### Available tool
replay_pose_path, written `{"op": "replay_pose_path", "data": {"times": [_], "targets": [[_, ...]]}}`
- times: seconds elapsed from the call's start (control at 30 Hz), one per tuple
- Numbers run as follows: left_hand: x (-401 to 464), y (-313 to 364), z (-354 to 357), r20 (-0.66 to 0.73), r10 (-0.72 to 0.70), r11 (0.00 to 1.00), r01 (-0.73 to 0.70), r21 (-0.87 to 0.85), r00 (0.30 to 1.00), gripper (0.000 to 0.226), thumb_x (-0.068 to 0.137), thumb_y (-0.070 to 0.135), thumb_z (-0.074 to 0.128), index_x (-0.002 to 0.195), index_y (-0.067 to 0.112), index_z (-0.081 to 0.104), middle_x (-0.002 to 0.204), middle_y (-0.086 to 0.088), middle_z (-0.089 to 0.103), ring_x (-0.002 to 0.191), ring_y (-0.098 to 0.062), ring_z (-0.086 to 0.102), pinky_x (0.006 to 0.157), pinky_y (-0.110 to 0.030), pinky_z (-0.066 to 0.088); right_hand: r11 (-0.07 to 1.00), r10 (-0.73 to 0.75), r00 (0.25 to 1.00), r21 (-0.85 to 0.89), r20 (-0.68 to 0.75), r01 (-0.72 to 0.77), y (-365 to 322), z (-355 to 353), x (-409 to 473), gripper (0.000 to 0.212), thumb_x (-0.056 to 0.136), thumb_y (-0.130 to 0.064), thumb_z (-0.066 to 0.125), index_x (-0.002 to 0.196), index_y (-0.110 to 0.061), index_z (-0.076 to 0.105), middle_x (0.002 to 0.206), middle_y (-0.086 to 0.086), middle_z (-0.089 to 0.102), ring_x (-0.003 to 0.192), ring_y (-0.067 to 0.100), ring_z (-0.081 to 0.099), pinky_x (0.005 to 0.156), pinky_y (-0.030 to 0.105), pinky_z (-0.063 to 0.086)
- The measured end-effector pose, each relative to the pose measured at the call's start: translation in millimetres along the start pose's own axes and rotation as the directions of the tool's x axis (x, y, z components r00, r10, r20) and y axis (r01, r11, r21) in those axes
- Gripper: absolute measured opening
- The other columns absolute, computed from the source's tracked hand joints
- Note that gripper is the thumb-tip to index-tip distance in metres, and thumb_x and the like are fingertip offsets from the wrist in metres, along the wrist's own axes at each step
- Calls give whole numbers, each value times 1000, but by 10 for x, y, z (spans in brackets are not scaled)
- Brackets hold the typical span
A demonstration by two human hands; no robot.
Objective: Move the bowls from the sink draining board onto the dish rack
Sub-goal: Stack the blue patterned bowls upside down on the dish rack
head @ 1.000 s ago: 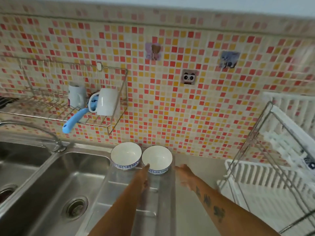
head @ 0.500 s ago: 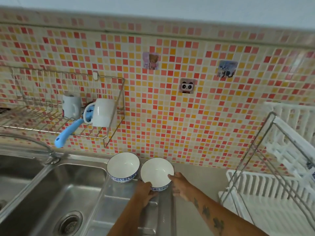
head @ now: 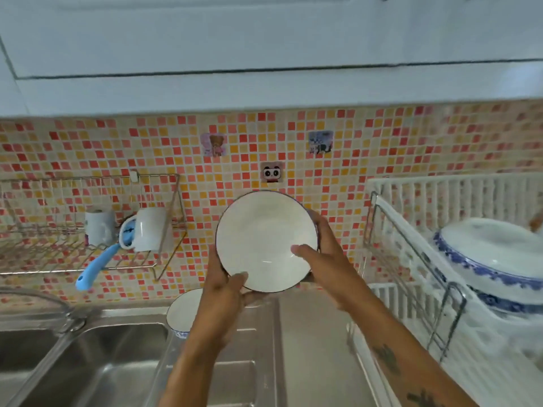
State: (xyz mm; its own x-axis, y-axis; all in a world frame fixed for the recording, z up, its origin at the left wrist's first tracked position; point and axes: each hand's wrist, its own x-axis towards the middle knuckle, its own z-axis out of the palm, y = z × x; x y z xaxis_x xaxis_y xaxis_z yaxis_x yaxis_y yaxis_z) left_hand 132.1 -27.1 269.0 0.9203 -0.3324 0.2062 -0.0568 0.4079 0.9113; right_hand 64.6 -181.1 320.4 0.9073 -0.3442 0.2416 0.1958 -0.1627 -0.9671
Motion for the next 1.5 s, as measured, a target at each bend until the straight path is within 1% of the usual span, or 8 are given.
{"op": "replay_pose_path", "data": {"times": [0.17, 0.3, 0.37, 0.53, 0.73, 0.87, 1.23, 1.5], "targets": [[-457, 561, 778, 206, 227, 969, -243, 51, 952, 76, 81, 1, 46, 137, 51, 40, 136, 10, 56, 123, -25, 58, 75, -41, 61, 959, -282, 945, -86, -167, 271, -794, -672, -672, 54, 94, -19, 52, 101, -71, 38, 118, -24, 55, 107, 1, 55, 92, 36, 52], [-683, 869, 1345, 562, 64, 964, 95, -250, 824, 71, 78, 50, 71, 143, 39, 45, 140, 1, 59, 125, -31, 60, 91, -59, 53, 899, -438, 834, -168, -337, 404, -947, -1205, -919, 62, 91, -6, 48, 98, -68, 48, 113, -28, 62, 109, -1, 58, 99, 33, 48], [-652, 965, 1598, 660, -60, 941, 263, -214, 749, 82, 72, 81, 44, 130, 26, 64, 133, -8, 65, 121, -37, 62, 94, -64, 49, 854, -521, 787, -215, -332, 474, -982, -1493, -920, 63, 88, -6, 47, 98, -68, 53, 102, -33, 64, 101, -4, 60, 95, 32, 50], [-451, 972, 2209, 750, -255, 909, 416, -31, 611, 105, 29, 63, 88, 124, 21, 67, 133, -20, 63, 123, -45, 57, 96, -62, 47, 711, -700, 679, -299, -221, 636, -1186, -2097, -859, 62, 89, 2, 44, 117, -52, 57, 121, -23, 61, 118, 10, 54, 97, 32, 47], [-332, 852, 2689, 620, -114, 983, -1, 181, 777, 64, 60, 65, 74, 116, 35, 64, 112, 3, 74, 102, -16, 71, 89, -42, 54, 992, -117, 990, -62, -74, 113, -1145, -2790, -742, 30, 95, -19, 47, 121, -30, 53, 113, -1, 59, 115, 26, 54, 102, 47, 47], [-339, 528, 2920, 545, 42, 936, -224, 270, 837, 53, 76, 50, 75, 121, 33, 51, 106, 17, 68, 82, 5, 72, 71, -18, 59, 941, -73, 996, 328, -55, 87, -988, -2944, -840, 29, 87, -29, 49, 89, -20, 77, 101, 15, 65, 104, 35, 51, 88, 37, 54], [-220, 55, 3049, 573, 62, 677, -457, 578, 817, 101, 53, 62, 84, 139, 38, 35, 134, 9, 52, 116, -12, 59, 98, -40, 54, 974, 226, 959, 46, -173, -221, -533, -3026, -710, 79, 62, -71, 61, 129, -30, 56, 119, 3, 70, 109, 27, 65, 101, 51, 46], [-219, 20, 3098, 588, -151, 432, -482, 762, 794, 134, 59, 54, 86, 154, 38, -8, 156, -1, 22, 135, -25, 43, 100, -35, 45, 932, 335, 922, -78, -192, -355, -397, -3076, -589, 48, 86, -46, 59, 129, -27, 50, 115, 4, 68, 102, 28, 65, 87, 49, 55]]}}
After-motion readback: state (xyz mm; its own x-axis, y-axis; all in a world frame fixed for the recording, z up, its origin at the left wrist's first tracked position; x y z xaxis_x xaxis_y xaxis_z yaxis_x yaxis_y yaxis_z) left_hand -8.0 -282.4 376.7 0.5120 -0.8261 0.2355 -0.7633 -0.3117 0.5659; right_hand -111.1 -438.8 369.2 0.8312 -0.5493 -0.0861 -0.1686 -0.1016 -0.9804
